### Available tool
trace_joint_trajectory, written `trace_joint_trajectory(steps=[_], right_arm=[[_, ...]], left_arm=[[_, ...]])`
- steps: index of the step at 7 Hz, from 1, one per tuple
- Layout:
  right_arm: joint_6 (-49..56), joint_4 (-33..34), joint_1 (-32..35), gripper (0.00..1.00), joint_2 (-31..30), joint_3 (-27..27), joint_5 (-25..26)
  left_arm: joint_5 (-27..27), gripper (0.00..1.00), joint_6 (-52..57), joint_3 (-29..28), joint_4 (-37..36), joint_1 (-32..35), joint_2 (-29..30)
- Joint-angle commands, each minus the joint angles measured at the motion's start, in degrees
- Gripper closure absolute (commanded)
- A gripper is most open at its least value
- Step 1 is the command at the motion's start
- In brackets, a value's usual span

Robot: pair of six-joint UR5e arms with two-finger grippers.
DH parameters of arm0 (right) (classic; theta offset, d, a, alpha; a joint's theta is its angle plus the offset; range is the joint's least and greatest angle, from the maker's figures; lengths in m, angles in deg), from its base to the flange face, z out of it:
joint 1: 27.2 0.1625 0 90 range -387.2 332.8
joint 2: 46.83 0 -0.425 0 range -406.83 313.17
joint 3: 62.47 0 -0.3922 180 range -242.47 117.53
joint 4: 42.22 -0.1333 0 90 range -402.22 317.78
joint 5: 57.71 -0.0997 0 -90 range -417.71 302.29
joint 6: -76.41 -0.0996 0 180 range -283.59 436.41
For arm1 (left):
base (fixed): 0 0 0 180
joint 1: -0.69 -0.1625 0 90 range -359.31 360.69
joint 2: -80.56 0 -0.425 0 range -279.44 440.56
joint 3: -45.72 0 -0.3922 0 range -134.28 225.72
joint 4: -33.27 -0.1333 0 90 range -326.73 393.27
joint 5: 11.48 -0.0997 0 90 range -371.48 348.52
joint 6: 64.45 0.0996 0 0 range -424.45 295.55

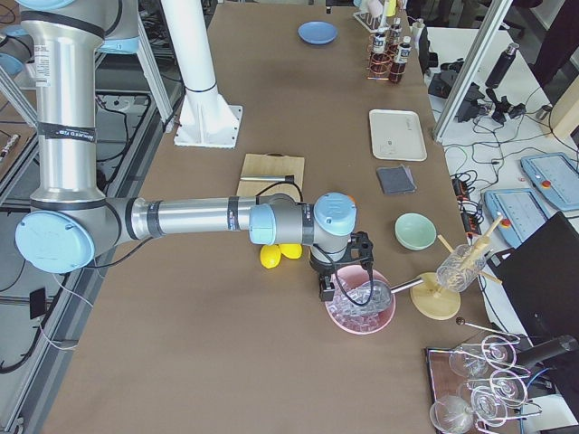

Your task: Pick orange to plate

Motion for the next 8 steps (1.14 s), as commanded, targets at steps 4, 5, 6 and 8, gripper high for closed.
trace_joint_trajectory(steps=[4, 5, 6, 8], right_arm=[[-0.1, -0.1, 0.0, 0.0, 0.0, 0.0, -0.1], [-0.1, 0.0, 0.0, 0.0, 0.0, -0.1, -0.1], [-0.1, 0.0, 0.0, 0.0, 0.0, -0.2, -0.2], [0.0, 0.0, 0.0, 0.0, 0.0, -0.2, -0.2]], left_arm=[[-0.3, 0.02, 6.5, 0.0, 0.0, 0.2, -2.2], [0.1, 0.02, 6.7, 0.7, 0.0, 0.2, -2.2], [0.1, 0.02, 6.7, 1.2, 0.0, 0.3, -2.2], [0.1, 0.02, 6.3, 1.4, 0.3, 0.4, -3.7]])
